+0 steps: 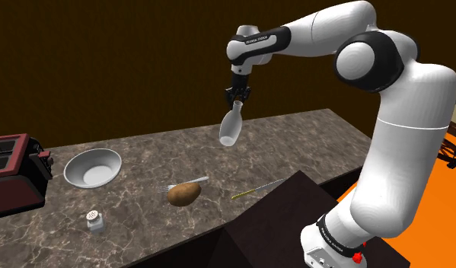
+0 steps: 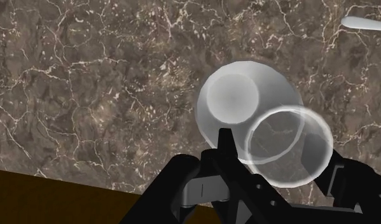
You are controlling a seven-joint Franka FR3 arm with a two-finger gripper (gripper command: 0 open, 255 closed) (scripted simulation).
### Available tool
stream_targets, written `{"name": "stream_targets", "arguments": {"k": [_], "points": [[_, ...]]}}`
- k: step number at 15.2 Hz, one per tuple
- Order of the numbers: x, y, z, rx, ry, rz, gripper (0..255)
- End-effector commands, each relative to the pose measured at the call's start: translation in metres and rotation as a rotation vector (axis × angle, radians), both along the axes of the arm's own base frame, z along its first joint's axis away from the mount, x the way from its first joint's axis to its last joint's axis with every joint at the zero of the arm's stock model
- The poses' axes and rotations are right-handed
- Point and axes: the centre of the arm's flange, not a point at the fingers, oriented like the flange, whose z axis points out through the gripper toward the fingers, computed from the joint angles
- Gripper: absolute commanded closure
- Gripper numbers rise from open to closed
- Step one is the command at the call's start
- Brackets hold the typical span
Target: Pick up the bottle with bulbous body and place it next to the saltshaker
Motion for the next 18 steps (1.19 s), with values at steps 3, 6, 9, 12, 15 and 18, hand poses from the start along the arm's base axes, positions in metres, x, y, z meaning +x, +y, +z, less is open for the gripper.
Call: {"name": "stream_targets", "arguments": {"k": [3, 6, 9, 12, 15, 18], "points": [[0.0, -0.001, 0.021, 0.0, 0.0, 0.0, 255], [0.0, -0.001, 0.037, 0.0, 0.0, 0.0, 255], [0.0, -0.001, 0.053, 0.0, 0.0, 0.0, 255], [0.0, -0.001, 0.069, 0.0, 0.0, 0.0, 255], [0.0, -0.001, 0.085, 0.0, 0.0, 0.0, 255], [0.0, -0.001, 0.1, 0.0, 0.0, 0.0, 255]]}}
